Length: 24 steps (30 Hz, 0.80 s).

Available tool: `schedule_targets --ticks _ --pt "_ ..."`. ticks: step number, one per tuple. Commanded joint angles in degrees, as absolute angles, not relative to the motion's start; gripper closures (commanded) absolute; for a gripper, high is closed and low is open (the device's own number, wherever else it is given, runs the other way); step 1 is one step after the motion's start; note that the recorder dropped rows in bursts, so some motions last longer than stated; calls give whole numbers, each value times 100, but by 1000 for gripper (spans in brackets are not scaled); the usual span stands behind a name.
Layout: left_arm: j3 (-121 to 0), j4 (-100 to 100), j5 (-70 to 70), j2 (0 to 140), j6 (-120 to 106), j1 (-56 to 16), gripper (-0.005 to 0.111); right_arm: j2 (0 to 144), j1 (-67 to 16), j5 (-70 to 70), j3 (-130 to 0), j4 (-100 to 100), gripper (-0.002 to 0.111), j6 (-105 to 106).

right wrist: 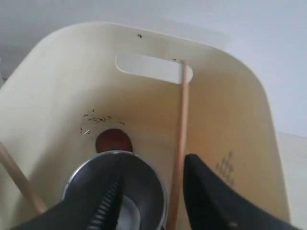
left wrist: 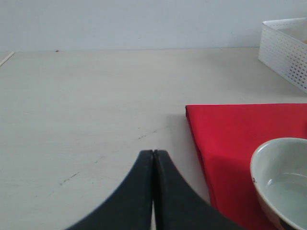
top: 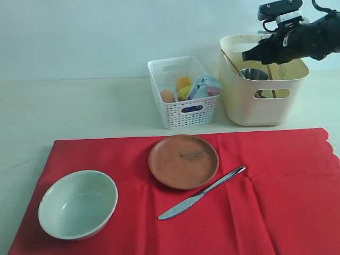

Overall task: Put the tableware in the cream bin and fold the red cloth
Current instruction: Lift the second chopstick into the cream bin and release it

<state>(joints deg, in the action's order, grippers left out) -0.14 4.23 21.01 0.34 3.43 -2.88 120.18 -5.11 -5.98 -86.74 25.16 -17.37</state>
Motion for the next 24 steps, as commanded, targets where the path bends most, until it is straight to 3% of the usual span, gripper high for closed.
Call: schedule_targets --ticks 1,13,24 --pt "0 430 2056 0 347 -276 107 11619 -489 -996 -8727 2540 60 -1710" --pt "0 430 2056 0 347 -276 107 10383 -500 -2923 -8727 2201 60 -1486" --pt "0 430 2056 0 347 -276 107 9634 -500 -4937 -8727 -1349 60 1592"
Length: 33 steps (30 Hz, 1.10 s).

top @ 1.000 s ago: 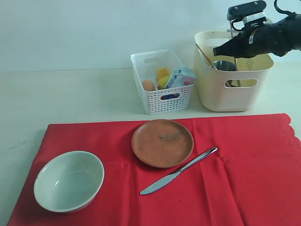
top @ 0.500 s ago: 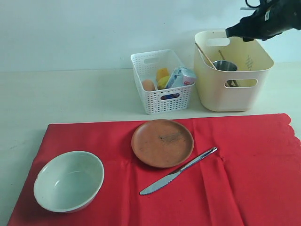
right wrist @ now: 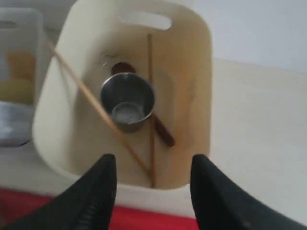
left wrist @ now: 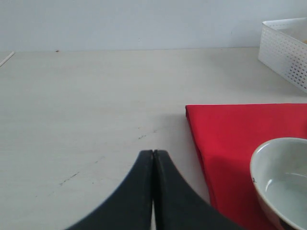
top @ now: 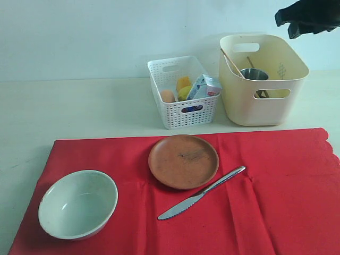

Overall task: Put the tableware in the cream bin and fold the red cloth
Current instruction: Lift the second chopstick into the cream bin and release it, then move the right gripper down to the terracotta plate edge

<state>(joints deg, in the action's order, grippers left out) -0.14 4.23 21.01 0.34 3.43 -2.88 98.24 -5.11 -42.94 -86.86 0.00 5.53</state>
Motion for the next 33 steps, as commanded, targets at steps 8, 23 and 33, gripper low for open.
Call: schedule_targets --ticks 8,23,33 --pt "0 430 2056 0 347 -276 107 9617 -500 -6180 -8584 -3408 60 2695" --pt "0 430 2056 0 347 -276 107 9914 -500 -5570 -7620 -4200 60 3229" --pt "0 430 2056 0 347 -276 107 10918 -839 -5685 -7620 -4367 60 3229"
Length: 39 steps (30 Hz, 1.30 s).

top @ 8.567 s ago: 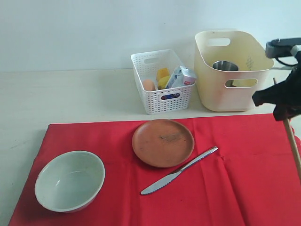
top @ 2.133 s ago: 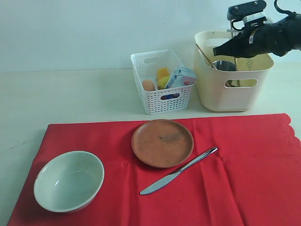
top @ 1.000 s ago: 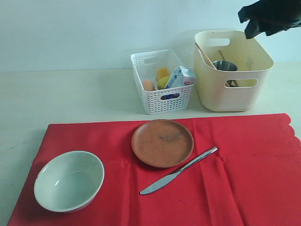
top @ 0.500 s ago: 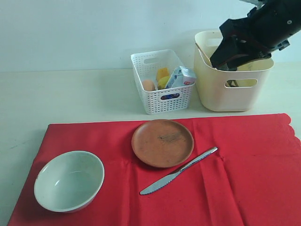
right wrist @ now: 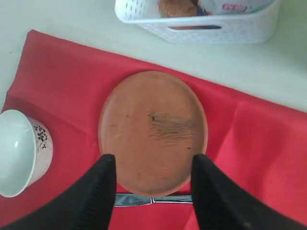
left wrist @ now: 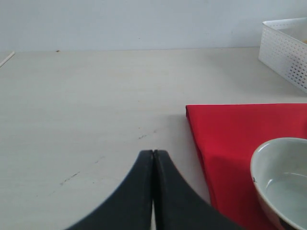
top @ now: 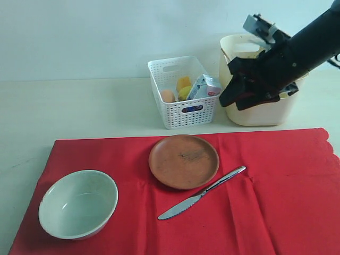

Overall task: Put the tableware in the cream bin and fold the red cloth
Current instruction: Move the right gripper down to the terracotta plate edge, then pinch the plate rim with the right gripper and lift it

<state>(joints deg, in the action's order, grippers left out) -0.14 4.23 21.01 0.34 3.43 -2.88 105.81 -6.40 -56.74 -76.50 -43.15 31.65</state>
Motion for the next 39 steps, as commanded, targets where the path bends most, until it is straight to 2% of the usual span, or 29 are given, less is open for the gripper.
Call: schedule_targets --ticks 1,33,36,39 --pt "0 430 2056 0 347 -276 107 10994 -879 -5685 -7620 -4336 60 3229" --pt "0 430 2056 0 347 -276 107 12515 -1064 -5487 -7620 -4405 61 2829" --pt "0 430 2056 0 347 -276 107 12562 -1064 -5491 -7620 -4468 64 2829" --pt "0 430 2056 0 347 -276 107 12565 -1064 -5441 -7620 -4468 73 2829"
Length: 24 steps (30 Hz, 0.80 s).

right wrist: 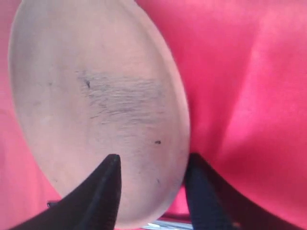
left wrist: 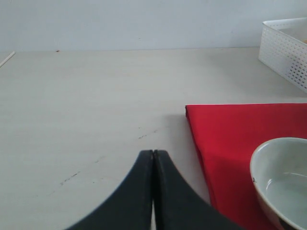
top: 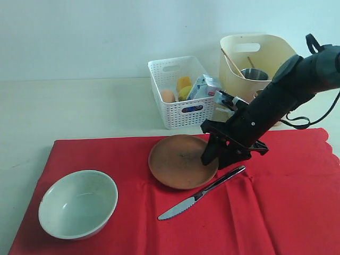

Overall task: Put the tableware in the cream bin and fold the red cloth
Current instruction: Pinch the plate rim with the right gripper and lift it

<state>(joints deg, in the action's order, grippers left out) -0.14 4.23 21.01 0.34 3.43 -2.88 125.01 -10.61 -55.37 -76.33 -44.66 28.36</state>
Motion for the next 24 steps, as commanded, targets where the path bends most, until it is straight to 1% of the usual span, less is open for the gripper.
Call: schedule_targets --ticks 1,3,6,7,17,24 --pt "0 430 2056 0 347 -276 107 12576 -1064 -5417 -7620 -4468 77 2829" --pt "0 430 2056 0 347 -276 107 12586 -1064 -5347 -7620 -4414 87 2829" --pt "0 430 2056 0 347 -276 107 12586 -1064 -5247 -7620 -4295 106 2839" --pt "0 430 2056 0 347 -276 107 12586 -1064 -5244 -7620 -4295 108 2879" --pt "0 430 2056 0 347 -276 107 12289 -1064 -5310 -7620 -4361 108 2994" --pt "0 430 2056 0 347 -276 107 11007 -1064 -5747 -7641 -5147 108 3860"
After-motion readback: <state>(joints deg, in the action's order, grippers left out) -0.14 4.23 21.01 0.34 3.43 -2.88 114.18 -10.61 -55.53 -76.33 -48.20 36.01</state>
